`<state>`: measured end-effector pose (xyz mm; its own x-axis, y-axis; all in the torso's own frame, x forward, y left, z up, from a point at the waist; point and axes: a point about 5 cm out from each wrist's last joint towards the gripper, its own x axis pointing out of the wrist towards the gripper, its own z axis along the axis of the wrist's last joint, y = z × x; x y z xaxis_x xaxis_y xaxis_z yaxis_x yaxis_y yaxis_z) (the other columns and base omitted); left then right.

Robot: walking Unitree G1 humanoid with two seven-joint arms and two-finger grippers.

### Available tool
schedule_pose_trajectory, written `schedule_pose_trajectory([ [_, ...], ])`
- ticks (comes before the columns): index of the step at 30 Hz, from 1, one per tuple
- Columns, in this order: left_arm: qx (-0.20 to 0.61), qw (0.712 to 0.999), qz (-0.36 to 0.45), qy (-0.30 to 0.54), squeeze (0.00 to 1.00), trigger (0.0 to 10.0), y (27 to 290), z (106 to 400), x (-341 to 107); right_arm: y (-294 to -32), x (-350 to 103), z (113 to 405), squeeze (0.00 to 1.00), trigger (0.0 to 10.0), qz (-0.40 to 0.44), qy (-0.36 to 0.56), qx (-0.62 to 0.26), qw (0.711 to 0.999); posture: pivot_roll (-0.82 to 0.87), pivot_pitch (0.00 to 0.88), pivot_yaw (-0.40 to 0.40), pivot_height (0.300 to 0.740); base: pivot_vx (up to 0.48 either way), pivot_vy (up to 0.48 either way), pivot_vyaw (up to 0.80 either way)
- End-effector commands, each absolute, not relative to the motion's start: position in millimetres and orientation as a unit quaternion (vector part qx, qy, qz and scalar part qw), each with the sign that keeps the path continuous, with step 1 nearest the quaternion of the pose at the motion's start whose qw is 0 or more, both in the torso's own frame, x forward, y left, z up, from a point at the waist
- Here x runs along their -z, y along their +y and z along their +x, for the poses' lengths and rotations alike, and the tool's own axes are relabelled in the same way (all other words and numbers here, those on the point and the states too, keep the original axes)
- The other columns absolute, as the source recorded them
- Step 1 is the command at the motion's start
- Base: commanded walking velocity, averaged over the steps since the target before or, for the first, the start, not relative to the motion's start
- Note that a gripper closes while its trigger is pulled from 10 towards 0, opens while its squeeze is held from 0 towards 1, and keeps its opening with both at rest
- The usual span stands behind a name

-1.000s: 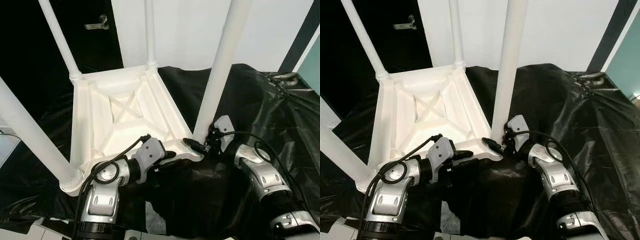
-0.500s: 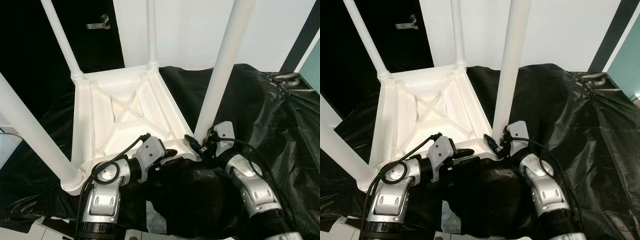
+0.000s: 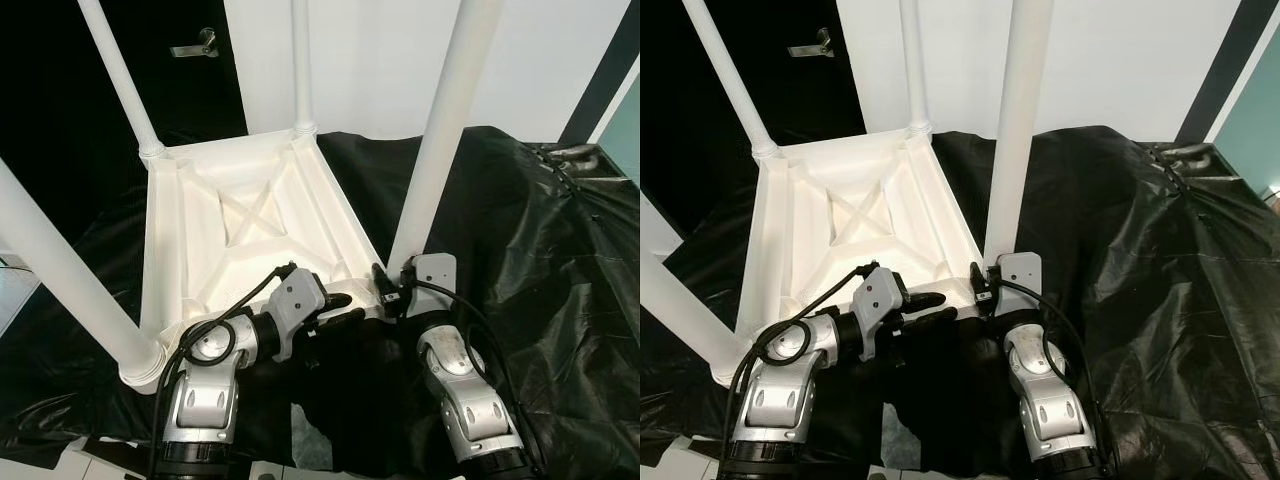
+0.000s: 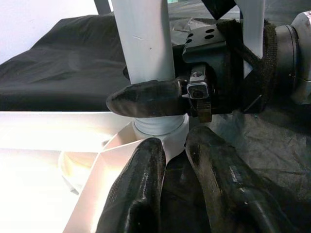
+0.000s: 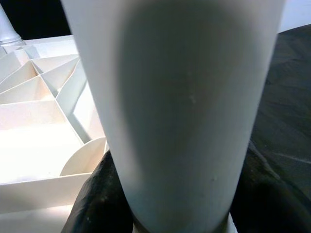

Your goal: Building children table

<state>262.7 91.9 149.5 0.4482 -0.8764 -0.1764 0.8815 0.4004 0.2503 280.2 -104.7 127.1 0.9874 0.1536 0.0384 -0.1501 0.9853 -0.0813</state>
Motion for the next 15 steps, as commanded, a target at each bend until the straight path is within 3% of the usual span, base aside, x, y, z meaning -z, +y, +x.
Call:
schedule_pose_trajectory([
  [1,0.409,0.9,0.149,-0.007,0.0,10.0,99,274,-150,-104,-128,278,0.0,10.0,-0.045,-0.026,-0.075,0.996,0.04,0.0,0.011,0.74,0.0,0.0,0.0],
  [4,0.407,0.901,0.151,-0.005,0.0,10.0,101,274,-149,-108,-130,277,0.0,10.0,-0.05,-0.036,-0.082,0.995,0.05,0.0,0.01,0.74,0.0,0.0,0.0],
  [5,0.407,0.901,0.151,-0.004,0.0,10.0,101,273,-149,-112,-130,276,0.84,10.0,-0.051,-0.042,-0.087,0.994,0.05,0.0,0.009,0.74,0.0,0.0,0.0],
  [6,0.408,0.901,0.151,-0.003,0.0,10.0,101,273,-148,-116,-131,276,1.0,10.0,-0.049,-0.045,-0.091,0.994,0.05,0.0,0.009,0.74,0.0,0.0,0.0],
  [13,0.409,0.9,0.152,-0.002,0.0,10.0,102,273,-148,-134,-135,274,1.0,10.0,-0.051,-0.056,-0.129,0.989,0.04,0.0,0.012,0.74,0.0,0.0,0.0],
  [14,0.409,0.9,0.152,-0.001,0.0,10.0,103,273,-148,-139,-136,273,0.38,10.0,-0.053,-0.061,-0.155,0.985,0.04,0.0,0.015,0.74,0.0,0.0,0.0],
  [15,0.409,0.9,0.152,-0.001,0.0,10.0,103,273,-148,-139,-136,273,0.38,10.0,-0.053,-0.061,-0.155,0.985,0.04,0.0,0.015,0.74,0.0,0.0,0.0],
])
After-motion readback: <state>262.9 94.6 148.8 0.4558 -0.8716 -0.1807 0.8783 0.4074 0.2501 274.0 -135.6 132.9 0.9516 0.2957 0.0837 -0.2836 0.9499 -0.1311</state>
